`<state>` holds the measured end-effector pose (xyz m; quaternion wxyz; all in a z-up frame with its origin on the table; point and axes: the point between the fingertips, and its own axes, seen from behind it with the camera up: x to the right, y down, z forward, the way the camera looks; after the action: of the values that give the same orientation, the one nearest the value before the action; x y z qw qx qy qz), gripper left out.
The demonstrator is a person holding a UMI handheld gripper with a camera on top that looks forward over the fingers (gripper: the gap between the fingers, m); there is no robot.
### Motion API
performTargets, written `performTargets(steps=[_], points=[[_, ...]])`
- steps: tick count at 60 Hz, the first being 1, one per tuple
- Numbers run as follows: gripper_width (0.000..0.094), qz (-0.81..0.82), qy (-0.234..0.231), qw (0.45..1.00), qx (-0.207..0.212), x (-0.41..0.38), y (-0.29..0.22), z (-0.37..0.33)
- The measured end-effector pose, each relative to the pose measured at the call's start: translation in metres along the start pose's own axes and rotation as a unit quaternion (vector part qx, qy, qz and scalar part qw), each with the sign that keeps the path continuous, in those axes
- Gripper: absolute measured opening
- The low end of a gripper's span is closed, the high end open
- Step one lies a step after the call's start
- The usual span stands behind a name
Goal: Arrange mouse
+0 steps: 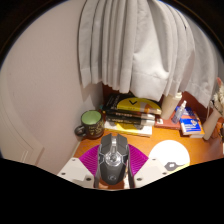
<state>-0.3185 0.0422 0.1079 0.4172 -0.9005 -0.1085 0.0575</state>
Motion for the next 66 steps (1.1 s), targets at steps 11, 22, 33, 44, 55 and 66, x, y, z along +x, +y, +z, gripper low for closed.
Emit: performTargets(steps=[11,22,33,44,55,66], points=[[0.0403,-0.010,0.032,0.997,0.074,0.079,-0.079,-0.066],[0.0406,0.011,0.075,0.994,0.075,0.192,-0.075,-0.072],[0.0404,0.032,0.078,0.996,0.007,0.254,0.000,-0.017],[0.0398,0.060,0.059,0.995,-0.052,0.257,0.067,0.041],[0.0398,0.065,0.055,0.994,-0.073,0.251,0.096,0.064],[0.0481,0.065,0.065,0.993,-0.073,0.252,0.098,0.066]])
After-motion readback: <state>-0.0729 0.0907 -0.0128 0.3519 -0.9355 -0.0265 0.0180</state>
